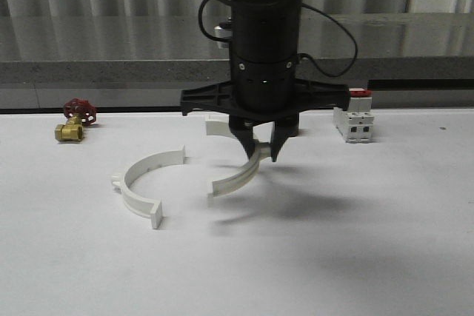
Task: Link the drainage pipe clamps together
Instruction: 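Lift the second clamp half with the right gripper toward the first half, then lower the held half against the first half, aligning the flanged ends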
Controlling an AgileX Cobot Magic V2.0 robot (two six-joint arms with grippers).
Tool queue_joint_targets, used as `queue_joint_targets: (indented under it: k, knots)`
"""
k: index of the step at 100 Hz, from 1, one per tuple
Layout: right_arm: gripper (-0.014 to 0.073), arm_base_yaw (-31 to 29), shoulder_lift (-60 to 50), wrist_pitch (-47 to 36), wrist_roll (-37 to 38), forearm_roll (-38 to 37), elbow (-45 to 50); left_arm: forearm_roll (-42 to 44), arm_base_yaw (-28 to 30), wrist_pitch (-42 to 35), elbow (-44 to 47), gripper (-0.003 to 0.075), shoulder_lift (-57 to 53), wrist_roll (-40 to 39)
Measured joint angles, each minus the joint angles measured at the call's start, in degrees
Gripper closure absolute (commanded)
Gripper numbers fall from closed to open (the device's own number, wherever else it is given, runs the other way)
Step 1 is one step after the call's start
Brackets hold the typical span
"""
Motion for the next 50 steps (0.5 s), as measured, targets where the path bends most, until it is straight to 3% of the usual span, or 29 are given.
queue_joint_targets:
  k: [50]
  knots:
    - [0.0496, 0.46, 3.9, -0.09, 1.91, 1.96, -2.97, 0.0, 0.0, 0.0, 0.0, 0.0741, 0.0, 0.0]
